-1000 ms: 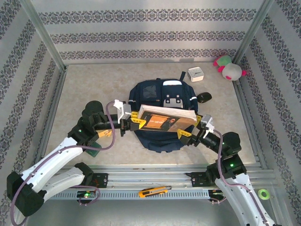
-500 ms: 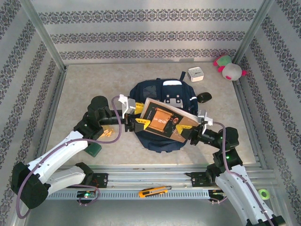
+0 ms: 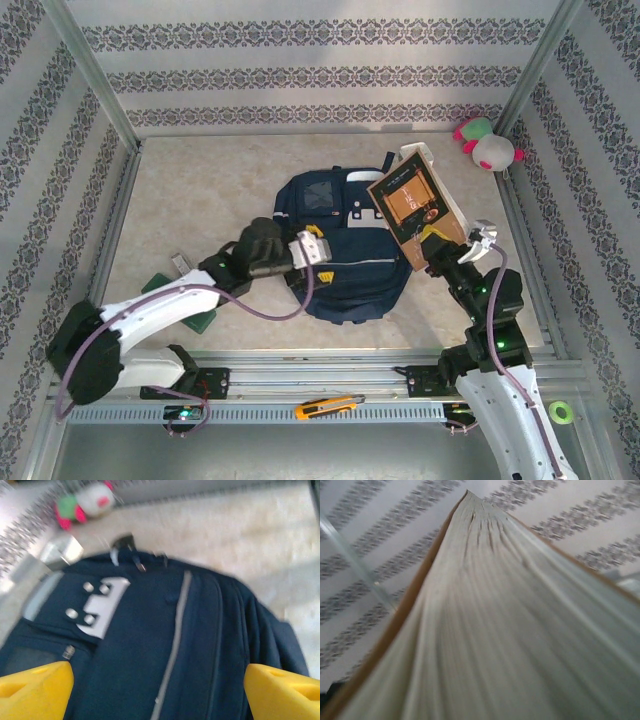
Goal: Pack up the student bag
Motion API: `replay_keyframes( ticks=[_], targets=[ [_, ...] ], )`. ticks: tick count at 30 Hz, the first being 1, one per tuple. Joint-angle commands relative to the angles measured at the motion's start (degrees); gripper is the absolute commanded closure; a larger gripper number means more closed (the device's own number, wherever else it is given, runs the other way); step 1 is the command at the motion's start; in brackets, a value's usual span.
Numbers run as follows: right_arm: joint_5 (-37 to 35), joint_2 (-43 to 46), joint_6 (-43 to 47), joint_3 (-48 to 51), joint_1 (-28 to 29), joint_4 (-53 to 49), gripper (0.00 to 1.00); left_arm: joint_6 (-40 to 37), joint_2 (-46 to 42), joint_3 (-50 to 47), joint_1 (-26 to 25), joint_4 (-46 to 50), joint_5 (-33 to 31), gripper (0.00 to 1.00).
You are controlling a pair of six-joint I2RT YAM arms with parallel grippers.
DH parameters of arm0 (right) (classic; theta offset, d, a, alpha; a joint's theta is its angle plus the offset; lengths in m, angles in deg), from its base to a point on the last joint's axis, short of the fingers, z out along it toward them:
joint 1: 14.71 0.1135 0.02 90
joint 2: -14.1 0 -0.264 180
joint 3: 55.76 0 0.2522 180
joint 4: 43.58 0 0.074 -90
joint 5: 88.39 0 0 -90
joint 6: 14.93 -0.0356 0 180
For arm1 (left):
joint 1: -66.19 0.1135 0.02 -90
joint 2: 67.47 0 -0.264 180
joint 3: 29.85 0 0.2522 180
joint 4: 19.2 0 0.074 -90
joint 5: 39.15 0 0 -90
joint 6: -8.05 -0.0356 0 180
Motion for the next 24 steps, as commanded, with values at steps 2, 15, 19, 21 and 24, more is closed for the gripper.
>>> replay_keyframes(
  ticks=[2, 15, 19, 21, 24],
  targets=[
    [-5.57, -0.68, -0.12, -2.56, -0.22, -1.59, 1.00, -8.27, 7.08, 3.55, -2.10, 1.44, -4.63, 0.11],
    [-3.20, 0.50, -1.50, -0.78, -0.22, -1.53, 1.00, -8.17, 24.28, 12.20, -3.86, -1.77, -4.25, 0.04],
    [-2.57, 0.29, -1.16, -1.07, -0.24, -1.91, 1.00, -8.42, 27.66, 13.85, -4.08, -1.76, -5.54, 0.04],
    [-1.96, -0.15, -1.00, -1.18, -0.23, -2.24, 1.00, -8.13, 28.66, 13.68, -4.03, -3.22, -7.81, 0.13],
    [-0.87, -1.63, -1.49, -1.27, -0.22, -2.70, 1.00, -5.48, 27.51, 12.56, -4.09, -4.59, -10.26, 0.57]
  ],
)
